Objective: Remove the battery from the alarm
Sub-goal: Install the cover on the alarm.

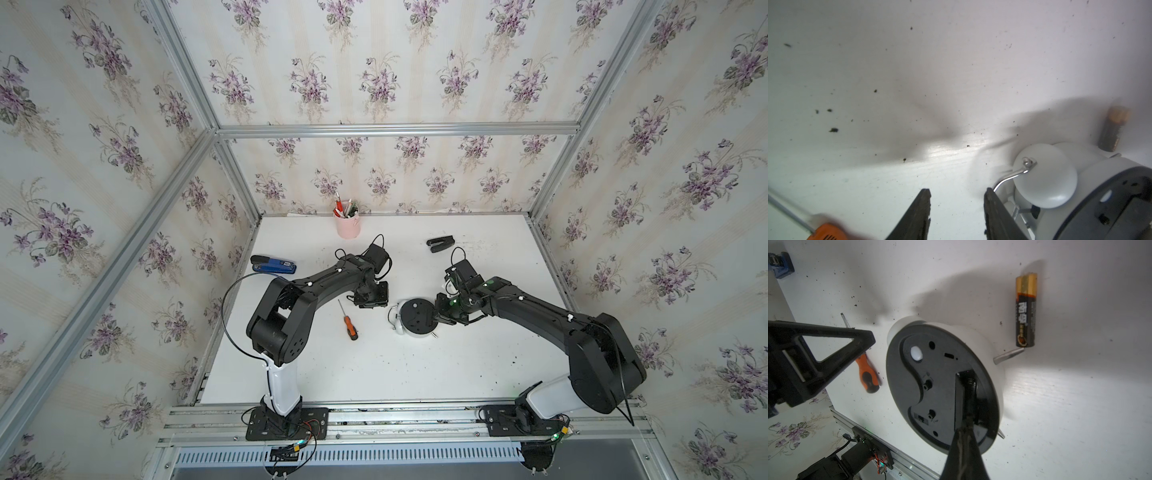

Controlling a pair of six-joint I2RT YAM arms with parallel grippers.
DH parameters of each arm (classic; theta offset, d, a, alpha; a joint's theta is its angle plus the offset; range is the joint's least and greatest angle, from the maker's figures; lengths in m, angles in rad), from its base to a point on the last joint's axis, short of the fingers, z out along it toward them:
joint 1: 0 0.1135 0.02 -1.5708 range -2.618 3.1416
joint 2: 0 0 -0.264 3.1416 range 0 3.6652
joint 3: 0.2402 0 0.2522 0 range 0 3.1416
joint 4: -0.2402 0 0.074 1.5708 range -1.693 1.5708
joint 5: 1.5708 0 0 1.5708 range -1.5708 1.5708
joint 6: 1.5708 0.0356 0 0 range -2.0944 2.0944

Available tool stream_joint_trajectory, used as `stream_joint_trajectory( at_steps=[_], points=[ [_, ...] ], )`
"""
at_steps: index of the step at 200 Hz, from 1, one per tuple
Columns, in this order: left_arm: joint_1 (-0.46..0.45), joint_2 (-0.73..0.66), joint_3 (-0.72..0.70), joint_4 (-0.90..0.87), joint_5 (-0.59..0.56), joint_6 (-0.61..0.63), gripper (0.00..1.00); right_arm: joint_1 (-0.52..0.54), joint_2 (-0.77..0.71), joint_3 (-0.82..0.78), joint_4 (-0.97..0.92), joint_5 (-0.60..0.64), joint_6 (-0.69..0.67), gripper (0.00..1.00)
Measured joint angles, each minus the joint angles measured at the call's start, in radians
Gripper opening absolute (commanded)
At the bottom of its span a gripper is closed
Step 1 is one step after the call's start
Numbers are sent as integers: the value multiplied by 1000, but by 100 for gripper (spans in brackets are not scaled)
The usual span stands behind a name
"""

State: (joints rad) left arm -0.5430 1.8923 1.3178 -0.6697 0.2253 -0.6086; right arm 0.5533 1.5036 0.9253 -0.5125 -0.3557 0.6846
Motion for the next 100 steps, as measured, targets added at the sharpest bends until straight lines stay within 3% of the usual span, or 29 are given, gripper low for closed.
stream_joint_trajectory(
  at_steps=[100],
  points=[
    [0,-3,0,0,0,5,45,-42,11,-7,27,-13,5,0]
  ],
)
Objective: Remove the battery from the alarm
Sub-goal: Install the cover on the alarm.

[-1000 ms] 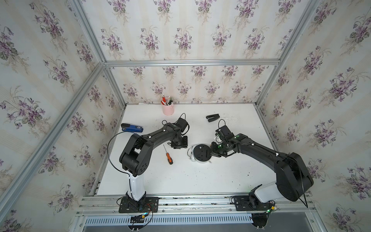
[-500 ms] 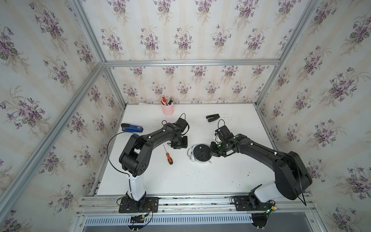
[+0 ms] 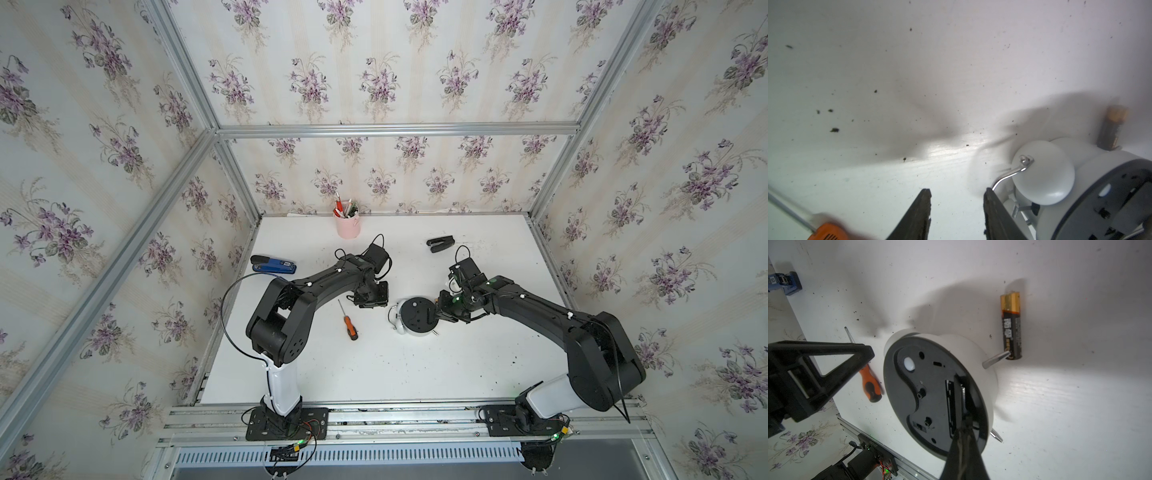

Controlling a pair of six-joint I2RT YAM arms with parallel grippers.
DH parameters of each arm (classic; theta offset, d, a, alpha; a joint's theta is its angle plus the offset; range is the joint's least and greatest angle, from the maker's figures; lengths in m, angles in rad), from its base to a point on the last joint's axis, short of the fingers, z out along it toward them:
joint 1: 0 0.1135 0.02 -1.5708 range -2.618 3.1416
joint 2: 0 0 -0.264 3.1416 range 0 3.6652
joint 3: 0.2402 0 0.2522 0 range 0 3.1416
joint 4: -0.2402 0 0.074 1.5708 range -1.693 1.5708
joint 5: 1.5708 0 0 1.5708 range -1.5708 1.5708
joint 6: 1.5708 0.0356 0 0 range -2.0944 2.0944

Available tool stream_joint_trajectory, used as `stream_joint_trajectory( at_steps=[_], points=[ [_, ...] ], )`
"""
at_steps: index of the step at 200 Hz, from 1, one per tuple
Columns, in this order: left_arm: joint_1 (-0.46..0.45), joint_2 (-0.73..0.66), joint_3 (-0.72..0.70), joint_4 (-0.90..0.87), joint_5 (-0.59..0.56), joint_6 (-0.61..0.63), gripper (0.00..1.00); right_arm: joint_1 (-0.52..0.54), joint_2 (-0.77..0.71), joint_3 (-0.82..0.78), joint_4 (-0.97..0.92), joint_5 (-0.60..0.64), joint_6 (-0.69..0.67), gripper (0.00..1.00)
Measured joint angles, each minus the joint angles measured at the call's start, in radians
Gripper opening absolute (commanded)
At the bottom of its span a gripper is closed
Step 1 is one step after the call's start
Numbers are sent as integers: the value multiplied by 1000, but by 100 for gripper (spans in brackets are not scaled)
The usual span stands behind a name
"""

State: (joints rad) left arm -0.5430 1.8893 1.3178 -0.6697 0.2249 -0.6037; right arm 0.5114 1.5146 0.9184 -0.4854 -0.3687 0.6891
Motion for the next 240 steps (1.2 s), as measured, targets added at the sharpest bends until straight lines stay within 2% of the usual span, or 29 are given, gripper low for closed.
stream_joint_trajectory(
  at_steps=[113,175,240],
  points=[
    [0,-1,-3,-1,-9,5,48,-23,-27,11,-14,-42,-34,0],
    [0,-6,-8,-6,-12,9,47,-35,37,58,-74,-114,-112,0],
    [0,-9,-11,-14,-16,9,47,-43,56,70,-117,-121,-142,0]
  ],
)
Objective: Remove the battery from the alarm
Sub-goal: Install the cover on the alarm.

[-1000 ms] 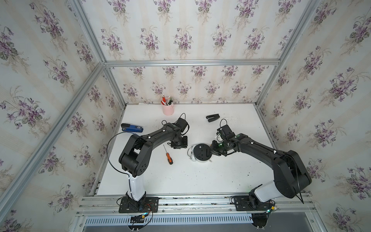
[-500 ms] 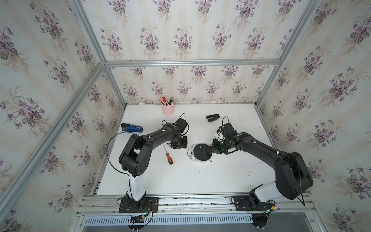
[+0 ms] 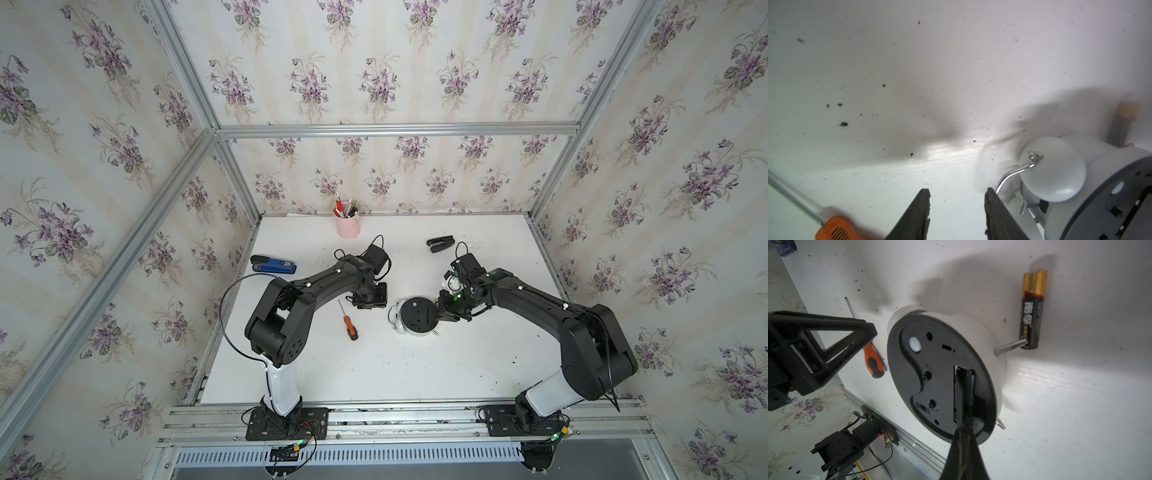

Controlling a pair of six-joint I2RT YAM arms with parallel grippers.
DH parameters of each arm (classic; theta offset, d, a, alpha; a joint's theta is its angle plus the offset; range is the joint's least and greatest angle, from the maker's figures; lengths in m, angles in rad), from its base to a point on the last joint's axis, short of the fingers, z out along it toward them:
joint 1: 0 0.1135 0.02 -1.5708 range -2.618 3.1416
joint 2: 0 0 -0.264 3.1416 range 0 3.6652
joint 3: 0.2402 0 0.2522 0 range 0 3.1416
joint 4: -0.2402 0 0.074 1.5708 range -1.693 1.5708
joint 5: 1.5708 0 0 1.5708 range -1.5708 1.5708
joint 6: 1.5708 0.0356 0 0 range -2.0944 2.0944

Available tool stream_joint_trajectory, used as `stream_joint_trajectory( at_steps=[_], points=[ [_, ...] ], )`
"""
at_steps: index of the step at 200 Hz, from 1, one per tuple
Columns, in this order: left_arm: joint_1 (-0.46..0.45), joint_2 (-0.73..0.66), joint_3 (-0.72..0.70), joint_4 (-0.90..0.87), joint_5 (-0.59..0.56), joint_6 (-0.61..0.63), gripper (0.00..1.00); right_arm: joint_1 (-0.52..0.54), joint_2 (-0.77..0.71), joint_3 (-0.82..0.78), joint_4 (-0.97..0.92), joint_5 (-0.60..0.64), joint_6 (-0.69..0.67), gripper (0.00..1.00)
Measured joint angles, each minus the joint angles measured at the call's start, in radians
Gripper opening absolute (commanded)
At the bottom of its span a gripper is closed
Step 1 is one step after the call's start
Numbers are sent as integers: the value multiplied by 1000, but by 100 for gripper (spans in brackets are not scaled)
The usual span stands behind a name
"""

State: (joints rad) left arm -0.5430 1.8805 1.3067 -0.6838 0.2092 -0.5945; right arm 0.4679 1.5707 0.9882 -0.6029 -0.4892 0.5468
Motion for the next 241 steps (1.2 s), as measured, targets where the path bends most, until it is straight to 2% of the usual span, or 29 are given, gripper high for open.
stream_joint_trajectory(
  at_steps=[187,241],
  points=[
    [0,0,-2,-1,0,8,46,-4,18,-23,68,-23,23,0],
    [0,1,0,-2,0,11,46,-3,-22,-32,86,-19,21,0]
  ],
)
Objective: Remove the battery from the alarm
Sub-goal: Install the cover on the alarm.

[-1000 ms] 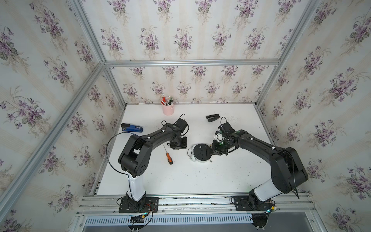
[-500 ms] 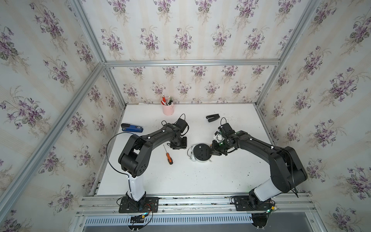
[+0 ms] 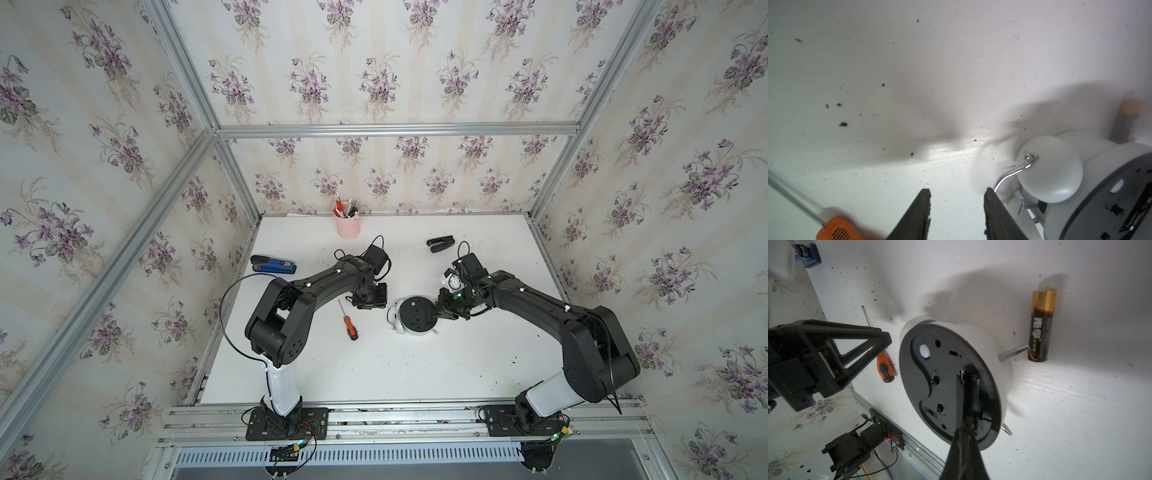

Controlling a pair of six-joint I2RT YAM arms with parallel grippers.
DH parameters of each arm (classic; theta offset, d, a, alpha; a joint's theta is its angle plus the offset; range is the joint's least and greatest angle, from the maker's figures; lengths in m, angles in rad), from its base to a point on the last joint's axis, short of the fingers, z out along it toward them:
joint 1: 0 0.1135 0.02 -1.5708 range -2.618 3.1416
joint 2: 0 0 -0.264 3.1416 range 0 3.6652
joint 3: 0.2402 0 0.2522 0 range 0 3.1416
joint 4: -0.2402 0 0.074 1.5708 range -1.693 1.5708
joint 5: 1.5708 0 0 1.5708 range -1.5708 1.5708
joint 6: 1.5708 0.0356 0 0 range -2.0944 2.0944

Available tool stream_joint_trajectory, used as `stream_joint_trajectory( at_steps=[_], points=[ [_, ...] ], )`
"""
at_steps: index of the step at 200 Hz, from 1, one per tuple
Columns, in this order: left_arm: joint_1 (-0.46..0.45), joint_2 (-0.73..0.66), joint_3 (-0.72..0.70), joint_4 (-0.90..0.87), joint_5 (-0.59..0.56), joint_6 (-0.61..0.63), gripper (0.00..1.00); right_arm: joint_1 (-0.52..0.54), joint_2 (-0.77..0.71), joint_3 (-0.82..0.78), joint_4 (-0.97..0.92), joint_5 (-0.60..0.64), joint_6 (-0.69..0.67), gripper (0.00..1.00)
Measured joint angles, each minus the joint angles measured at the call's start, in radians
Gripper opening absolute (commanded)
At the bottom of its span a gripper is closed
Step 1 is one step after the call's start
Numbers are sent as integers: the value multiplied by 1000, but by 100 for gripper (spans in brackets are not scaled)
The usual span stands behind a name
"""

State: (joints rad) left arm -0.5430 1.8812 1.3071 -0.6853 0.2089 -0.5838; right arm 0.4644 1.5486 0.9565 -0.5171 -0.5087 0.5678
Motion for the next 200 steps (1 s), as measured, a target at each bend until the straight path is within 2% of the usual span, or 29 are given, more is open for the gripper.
stream_joint_trajectory(
  at_steps=[165,176,200],
  points=[
    [-1,0,0,-1,0,0,46,-1,29,-21,49,-7,-11,0],
    [-1,0,-1,-1,0,0,46,-1,31,-21,50,-7,-11,8],
    [-1,0,-2,-2,0,0,46,-1,31,-21,50,-2,-11,18]
  ],
)
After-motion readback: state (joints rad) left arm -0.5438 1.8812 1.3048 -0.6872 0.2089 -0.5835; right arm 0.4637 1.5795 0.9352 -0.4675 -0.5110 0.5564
